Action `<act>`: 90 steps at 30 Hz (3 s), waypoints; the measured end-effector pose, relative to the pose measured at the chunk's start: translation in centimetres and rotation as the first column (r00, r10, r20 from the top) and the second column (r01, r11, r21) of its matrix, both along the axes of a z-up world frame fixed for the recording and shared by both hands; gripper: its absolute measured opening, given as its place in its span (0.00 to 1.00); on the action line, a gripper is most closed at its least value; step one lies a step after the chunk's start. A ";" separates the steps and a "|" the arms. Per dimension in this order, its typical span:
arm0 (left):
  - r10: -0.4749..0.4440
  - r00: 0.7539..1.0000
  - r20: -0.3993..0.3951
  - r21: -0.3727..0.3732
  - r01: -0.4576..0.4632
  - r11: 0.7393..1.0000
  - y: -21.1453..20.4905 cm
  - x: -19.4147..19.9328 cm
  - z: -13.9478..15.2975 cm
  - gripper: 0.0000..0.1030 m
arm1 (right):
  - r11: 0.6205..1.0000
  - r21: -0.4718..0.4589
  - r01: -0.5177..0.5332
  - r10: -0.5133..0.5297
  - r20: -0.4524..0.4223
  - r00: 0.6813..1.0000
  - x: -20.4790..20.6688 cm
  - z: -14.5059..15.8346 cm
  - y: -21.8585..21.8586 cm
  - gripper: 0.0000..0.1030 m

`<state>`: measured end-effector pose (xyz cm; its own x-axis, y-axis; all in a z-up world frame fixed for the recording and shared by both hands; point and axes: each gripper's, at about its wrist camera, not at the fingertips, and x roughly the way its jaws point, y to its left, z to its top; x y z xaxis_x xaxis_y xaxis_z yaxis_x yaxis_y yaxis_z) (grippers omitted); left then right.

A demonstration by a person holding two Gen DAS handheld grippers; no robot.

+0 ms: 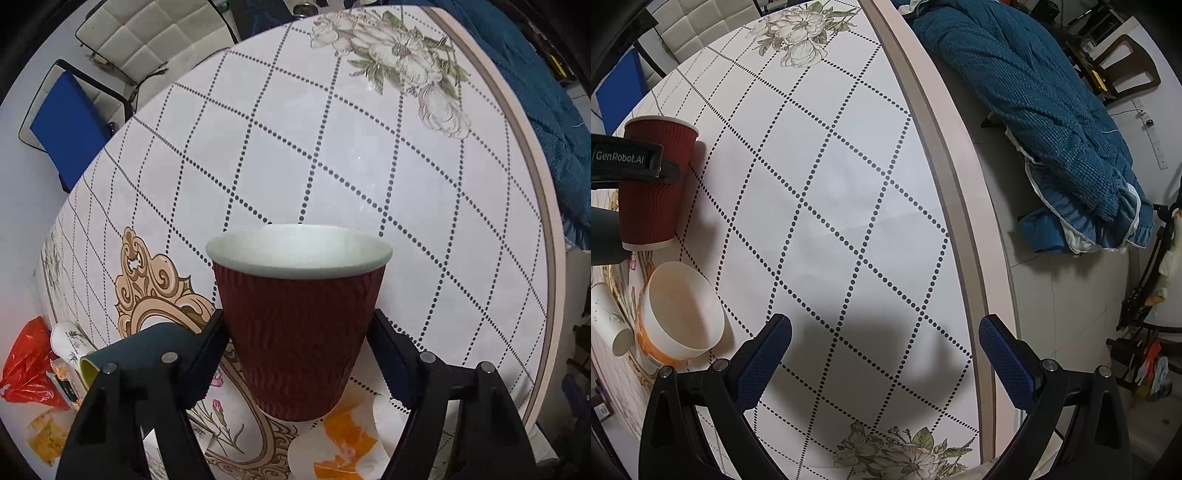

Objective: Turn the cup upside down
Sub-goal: 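Lift the red cup with the left tool and carry it toward the right tool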

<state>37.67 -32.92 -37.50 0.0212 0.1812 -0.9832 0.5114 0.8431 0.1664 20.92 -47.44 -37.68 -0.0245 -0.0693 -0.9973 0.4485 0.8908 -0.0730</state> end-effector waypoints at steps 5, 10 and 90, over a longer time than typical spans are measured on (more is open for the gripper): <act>-0.007 0.999 0.038 -0.030 0.008 1.000 -0.2 -0.4 2.8 0.71 | 1.000 -0.006 0.005 -0.005 0.013 1.000 -0.1 0.6 -0.4 1.00; -0.004 0.998 0.065 -0.086 0.010 0.996 0.5 -1.0 6.4 0.71 | 1.000 -0.009 0.003 -0.003 0.037 0.999 -0.2 2.0 -0.4 1.00; 0.398 0.895 -0.201 -0.082 -0.420 0.904 33.8 -19.0 -1.0 0.85 | 0.980 0.040 -0.195 0.194 0.013 0.981 -9.3 2.3 27.7 1.00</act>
<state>18.70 0.89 -38.47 -0.2036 0.0168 -0.9789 0.1286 0.9917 -0.0097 11.59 -19.78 -35.34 -0.0056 -0.0308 -0.9995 0.2670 0.9632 -0.0312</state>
